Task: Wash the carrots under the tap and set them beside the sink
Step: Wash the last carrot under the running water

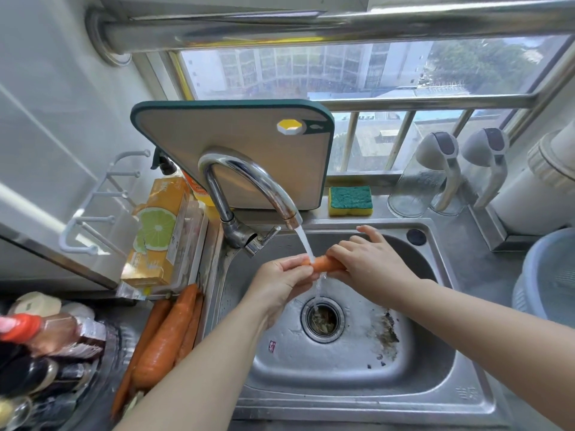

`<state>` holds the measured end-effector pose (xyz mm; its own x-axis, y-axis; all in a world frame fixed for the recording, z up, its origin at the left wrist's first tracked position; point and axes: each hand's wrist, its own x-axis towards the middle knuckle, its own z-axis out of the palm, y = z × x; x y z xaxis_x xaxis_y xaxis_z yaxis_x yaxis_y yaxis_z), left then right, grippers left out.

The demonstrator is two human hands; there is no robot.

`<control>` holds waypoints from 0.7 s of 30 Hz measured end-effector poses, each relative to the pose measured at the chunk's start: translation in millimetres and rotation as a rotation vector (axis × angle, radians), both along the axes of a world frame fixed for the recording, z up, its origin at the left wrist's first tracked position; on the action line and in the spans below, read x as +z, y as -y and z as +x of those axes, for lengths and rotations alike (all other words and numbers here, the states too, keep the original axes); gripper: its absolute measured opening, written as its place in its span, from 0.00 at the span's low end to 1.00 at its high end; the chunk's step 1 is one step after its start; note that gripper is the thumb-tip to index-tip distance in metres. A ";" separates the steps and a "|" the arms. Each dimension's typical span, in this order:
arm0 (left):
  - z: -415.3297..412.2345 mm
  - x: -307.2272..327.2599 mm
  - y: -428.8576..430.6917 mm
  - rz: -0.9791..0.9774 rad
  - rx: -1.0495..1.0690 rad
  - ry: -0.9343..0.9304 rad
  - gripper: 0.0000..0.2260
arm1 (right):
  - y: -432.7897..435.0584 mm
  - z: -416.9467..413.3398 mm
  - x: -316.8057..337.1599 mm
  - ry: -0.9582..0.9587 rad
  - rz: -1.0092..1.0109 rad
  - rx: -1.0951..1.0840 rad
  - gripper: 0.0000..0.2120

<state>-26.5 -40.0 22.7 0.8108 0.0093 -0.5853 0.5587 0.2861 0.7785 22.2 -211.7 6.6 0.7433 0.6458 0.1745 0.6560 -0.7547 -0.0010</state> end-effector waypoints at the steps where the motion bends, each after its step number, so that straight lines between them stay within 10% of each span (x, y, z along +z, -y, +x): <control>1: 0.3 -0.3 0.3 -0.012 0.014 -0.010 0.09 | -0.6 0.1 0.6 0.008 0.010 0.002 0.11; 21: 2.1 -7.2 6.4 -0.005 0.027 -0.029 0.04 | 3.2 -4.0 -0.3 -0.081 -0.004 -0.015 0.09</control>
